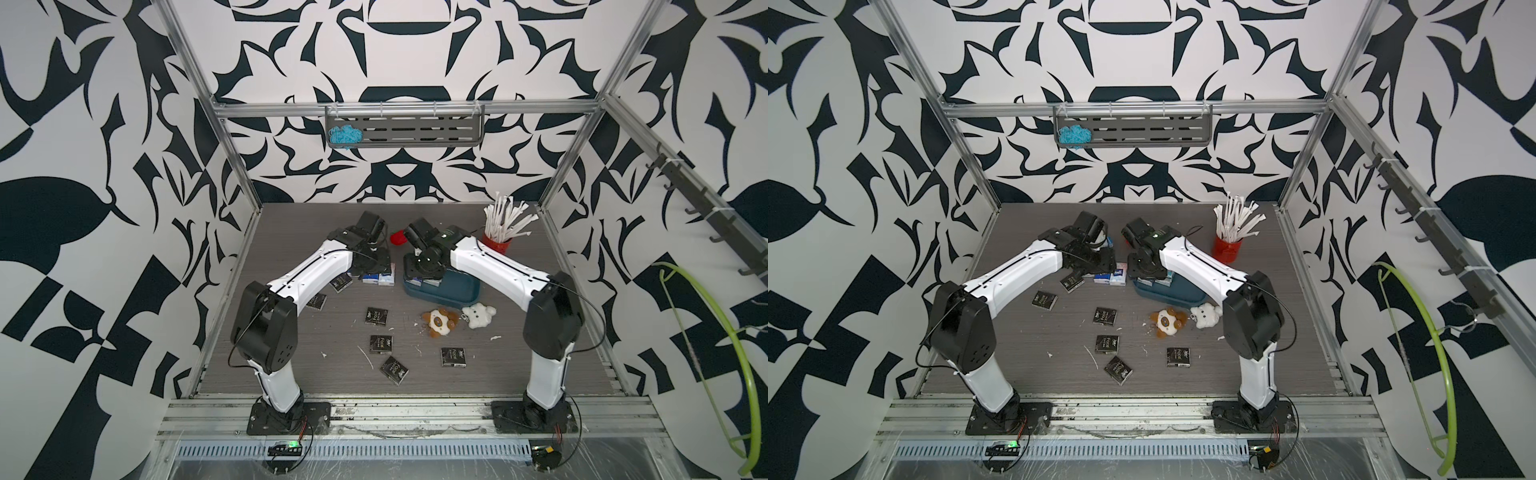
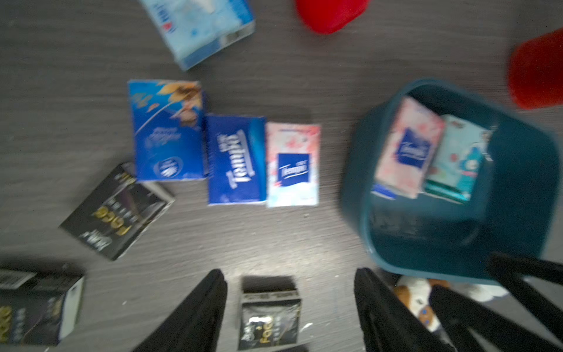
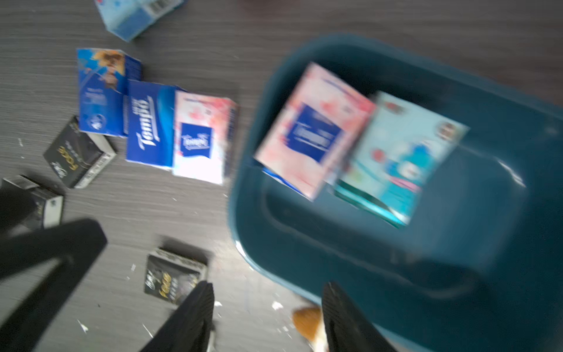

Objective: Put the pocket tissues into the storage box
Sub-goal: Pick up the pocket tissues from the center of the board.

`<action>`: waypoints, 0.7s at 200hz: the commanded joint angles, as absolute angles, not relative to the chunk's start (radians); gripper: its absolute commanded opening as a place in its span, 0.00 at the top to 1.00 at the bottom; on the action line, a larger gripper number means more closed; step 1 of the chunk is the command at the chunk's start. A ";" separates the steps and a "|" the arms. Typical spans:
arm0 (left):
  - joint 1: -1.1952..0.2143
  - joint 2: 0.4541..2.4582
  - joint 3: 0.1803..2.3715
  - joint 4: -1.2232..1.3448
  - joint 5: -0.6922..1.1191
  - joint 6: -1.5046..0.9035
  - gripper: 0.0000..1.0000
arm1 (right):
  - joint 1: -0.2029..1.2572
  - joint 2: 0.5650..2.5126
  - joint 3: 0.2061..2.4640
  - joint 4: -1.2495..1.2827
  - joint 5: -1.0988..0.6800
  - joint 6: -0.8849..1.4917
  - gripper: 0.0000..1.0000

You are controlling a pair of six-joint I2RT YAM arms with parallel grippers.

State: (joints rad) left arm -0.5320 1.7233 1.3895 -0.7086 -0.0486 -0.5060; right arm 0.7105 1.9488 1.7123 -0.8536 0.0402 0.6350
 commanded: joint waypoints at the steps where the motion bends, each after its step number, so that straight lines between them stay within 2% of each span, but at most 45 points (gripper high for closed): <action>1: -0.479 1.648 1.291 -0.686 -0.064 -0.512 0.27 | 0.728 2.029 1.838 -0.848 0.036 0.658 0.38; 31: -0.393 1.565 1.175 -0.680 -0.064 -0.512 0.26 | 0.731 2.164 2.010 -0.859 0.031 0.661 0.36; 88: -0.300 1.465 1.061 -0.683 -0.083 -0.518 0.25 | 0.732 2.440 2.421 -1.038 0.055 0.652 0.33; 140: -0.273 1.424 1.025 -0.690 -0.090 -0.508 0.25 | 0.732 2.508 2.462 -1.107 0.104 0.668 0.32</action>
State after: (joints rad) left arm -0.2806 1.4612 1.0443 -0.6827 -0.0803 -0.5091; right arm 0.7338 2.5282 2.4485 -1.0328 0.0666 0.6506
